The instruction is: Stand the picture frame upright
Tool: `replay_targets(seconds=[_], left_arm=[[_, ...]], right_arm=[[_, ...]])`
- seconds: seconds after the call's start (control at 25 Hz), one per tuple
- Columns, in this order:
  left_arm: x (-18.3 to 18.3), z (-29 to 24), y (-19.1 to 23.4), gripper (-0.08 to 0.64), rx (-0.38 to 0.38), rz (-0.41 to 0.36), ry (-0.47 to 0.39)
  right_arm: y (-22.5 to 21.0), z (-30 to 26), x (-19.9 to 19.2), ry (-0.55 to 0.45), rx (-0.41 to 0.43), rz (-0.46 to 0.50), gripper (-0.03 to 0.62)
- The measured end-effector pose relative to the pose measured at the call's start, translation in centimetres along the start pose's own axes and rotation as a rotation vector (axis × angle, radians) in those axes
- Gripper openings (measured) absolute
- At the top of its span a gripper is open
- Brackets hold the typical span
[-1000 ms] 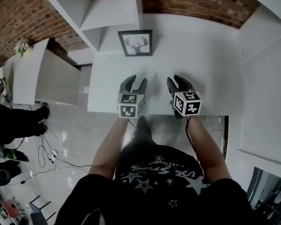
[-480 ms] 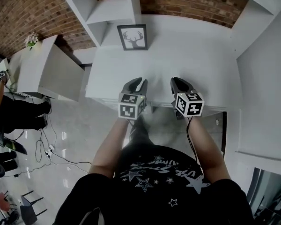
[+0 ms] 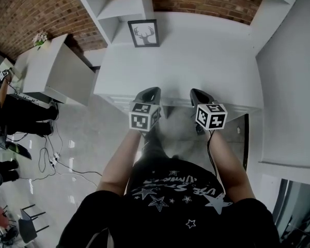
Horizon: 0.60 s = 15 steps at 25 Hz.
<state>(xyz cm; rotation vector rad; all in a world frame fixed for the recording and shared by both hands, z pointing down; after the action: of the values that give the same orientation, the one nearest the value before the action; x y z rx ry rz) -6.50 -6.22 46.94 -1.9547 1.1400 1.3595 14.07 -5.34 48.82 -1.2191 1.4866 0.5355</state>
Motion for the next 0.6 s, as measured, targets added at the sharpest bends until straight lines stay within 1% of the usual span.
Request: replay_targets(seconds=[0.16,0.24,0.36,0.6], left_arm=[[-1.2,2.1,-2.8,0.018,-0.011,0.006,0.015],[-1.9,3.2,-3.8,0.018,-0.004,0.002,0.020],[-2.8,4.6,-4.6,0.018,0.009,0.001,0.033],[-3.3,5.6,-5.5,0.018,0.018,0.022,0.045]], right_arm=[[0.4,2.4,-0.9,0.015,0.023,0.010,0.017],[0.8,3.5,-1.1,0.006,0.037,0.022,0.015],[1.4,5.1,-1.4,-0.013,0.022,0.063,0.015],[1.3,6.9,-2.5,-0.002,-0.011,0.074,0.015]])
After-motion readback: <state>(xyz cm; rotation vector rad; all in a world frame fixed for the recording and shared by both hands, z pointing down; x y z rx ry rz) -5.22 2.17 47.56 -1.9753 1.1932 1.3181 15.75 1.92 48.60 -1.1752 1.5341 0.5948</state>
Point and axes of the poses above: the fingertips, and each gripper's own axes: z backward along the fingers, y to its left, x out of its top, the point moved 7 cm from there along z, backward along the fingers, and after that the axes turned 3 degrees about -y, right-handed, at the moved point
